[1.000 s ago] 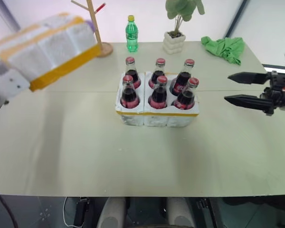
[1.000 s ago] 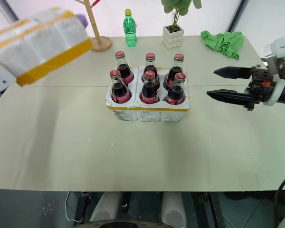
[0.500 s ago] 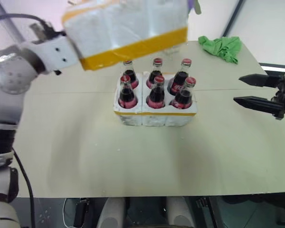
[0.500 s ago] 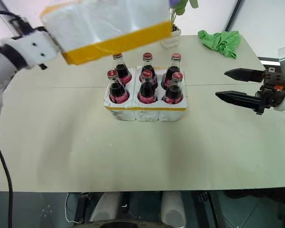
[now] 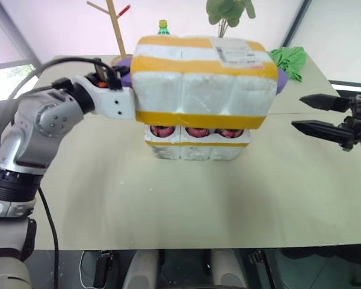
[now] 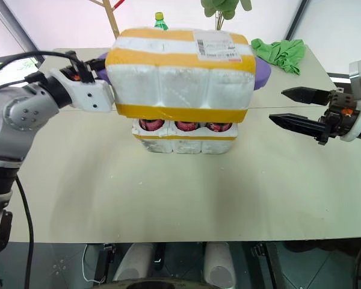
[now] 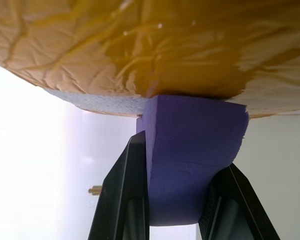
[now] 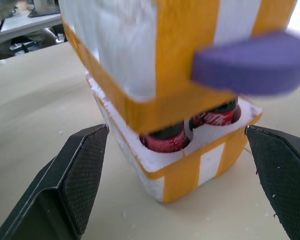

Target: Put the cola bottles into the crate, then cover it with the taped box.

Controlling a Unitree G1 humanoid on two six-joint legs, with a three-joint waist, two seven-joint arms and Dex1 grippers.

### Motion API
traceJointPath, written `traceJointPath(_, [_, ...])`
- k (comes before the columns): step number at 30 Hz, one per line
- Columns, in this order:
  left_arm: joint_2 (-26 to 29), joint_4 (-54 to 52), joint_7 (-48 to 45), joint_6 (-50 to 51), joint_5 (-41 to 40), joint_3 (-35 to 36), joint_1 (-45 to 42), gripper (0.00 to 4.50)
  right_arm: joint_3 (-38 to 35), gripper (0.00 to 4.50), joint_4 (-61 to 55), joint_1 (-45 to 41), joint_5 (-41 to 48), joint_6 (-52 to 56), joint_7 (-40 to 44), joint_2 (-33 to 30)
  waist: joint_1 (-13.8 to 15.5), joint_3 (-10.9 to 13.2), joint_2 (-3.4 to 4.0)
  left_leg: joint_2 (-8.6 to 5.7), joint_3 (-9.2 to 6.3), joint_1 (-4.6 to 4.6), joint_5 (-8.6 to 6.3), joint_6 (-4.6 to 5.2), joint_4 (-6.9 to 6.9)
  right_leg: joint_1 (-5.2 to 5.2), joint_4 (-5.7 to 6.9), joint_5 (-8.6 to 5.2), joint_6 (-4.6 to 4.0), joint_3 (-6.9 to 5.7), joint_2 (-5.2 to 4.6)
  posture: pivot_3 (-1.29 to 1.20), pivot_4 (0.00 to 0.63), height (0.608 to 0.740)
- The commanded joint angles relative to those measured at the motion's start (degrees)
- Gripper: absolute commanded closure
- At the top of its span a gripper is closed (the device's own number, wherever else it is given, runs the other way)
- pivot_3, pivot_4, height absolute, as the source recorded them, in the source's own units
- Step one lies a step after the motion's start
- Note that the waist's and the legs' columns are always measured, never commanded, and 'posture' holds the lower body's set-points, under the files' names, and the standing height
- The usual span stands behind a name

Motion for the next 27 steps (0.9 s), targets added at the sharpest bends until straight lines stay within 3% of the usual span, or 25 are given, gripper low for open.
traceJointPath(1, [0.16, 1.41, 2.82, -3.10, 3.45, 0.03, -0.63, 3.90, -1.89, 0.00, -0.47, -0.82, 1.51, 0.01, -0.07, -0.02, 0.08, 0.00, 0.00, 0.00, -0.02, -0.01, 0.00, 0.00, 0.00, 0.00, -0.01, 0.00, 0.00, 0.00, 0.01, 0.00, 0.150, 0.740])
traceJointPath(17, [-1.93, 5.67, 6.78, -9.17, 7.45, -1.88, 5.65, 3.90, -2.61, 0.00, -1.66, 0.93, 2.02, -0.37, -0.86, 1.44, 0.01, -0.01, 0.00, 0.02, -0.02, 0.03, 0.00, 0.00, -0.01, 0.02, 0.01, 0.00, 0.00, 0.01, 0.02, 0.00, 0.150, 0.740])
traceJointPath(24, [-1.99, 4.01, 6.80, -10.75, 7.16, -1.19, 6.47, 0.38, -2.11, 0.00, -1.07, 1.56, 1.54, -0.91, 0.06, 0.99, 0.07, -0.01, 0.00, 0.02, -0.01, 0.04, 0.00, 0.00, -0.01, 0.03, 0.01, 0.01, 0.00, 0.01, 0.02, 0.00, 0.150, 0.740])
traceJointPath(25, [-1.53, 3.63, 7.02, -11.47, 7.48, -0.94, 6.91, 0.05, -2.10, 0.00, -0.85, 1.61, 1.39, -1.05, 0.21, 0.95, 0.10, -0.01, 0.00, 0.02, -0.01, 0.04, 0.00, 0.00, -0.01, 0.03, 0.00, 0.01, 0.00, 0.01, 0.02, 0.00, 0.150, 0.740])
traceJointPath(27, [-0.81, 2.75, 7.25, -12.27, 7.35, 0.06, 8.12, 0.05, -1.99, 0.00, -0.43, 1.63, 1.14, -1.26, 0.33, 0.88, 0.10, -0.01, 0.00, 0.02, -0.01, 0.04, 0.00, 0.00, -0.01, 0.03, 0.00, 0.01, 0.00, 0.01, 0.02, 0.00, 0.150, 0.740])
